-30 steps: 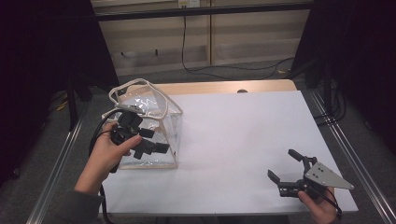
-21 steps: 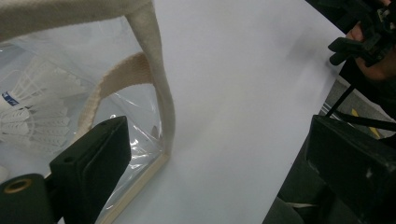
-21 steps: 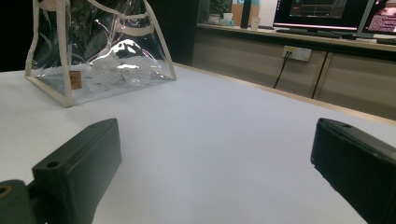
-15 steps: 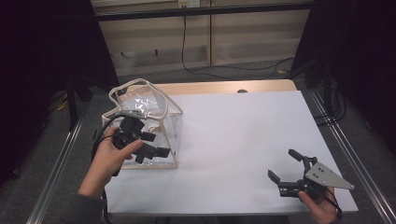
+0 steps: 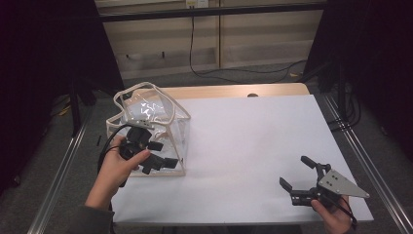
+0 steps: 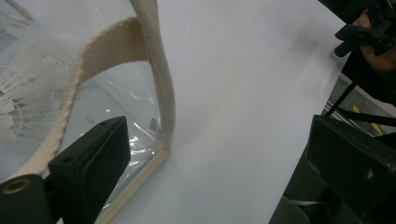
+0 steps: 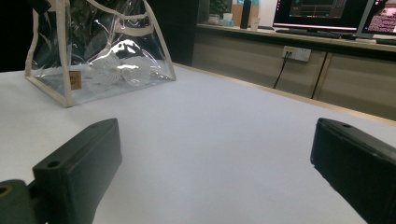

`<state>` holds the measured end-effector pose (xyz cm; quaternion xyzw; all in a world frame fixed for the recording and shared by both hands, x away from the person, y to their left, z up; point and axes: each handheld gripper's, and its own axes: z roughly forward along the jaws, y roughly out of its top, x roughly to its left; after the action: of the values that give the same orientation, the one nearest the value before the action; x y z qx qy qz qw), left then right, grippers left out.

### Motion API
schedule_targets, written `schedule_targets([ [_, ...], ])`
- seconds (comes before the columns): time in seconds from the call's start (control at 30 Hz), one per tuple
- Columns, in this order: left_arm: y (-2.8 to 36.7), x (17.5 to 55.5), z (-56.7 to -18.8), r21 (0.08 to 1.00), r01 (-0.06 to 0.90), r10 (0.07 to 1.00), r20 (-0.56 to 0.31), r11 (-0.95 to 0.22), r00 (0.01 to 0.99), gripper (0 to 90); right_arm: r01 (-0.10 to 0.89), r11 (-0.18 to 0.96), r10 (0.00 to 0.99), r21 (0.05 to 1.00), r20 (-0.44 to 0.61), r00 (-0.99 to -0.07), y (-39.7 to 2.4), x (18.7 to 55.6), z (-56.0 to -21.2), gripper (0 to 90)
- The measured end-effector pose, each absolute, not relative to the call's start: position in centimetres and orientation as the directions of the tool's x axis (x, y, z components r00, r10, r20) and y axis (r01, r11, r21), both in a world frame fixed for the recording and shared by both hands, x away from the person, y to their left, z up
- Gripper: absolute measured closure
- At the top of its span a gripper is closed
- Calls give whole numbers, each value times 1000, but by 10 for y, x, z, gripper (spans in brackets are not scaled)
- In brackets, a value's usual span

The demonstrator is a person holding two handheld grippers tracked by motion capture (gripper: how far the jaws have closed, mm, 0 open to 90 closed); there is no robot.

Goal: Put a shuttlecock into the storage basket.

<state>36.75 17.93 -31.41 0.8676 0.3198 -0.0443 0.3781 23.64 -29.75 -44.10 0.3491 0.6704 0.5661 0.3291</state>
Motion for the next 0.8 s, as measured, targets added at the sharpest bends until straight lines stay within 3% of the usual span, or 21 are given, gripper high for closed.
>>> schedule_targets([
  [0.8,191,362,-336,636,598,543,-315,-487,778,66,94,115,839,989,-46,-542,-297,237,-441,19],
])
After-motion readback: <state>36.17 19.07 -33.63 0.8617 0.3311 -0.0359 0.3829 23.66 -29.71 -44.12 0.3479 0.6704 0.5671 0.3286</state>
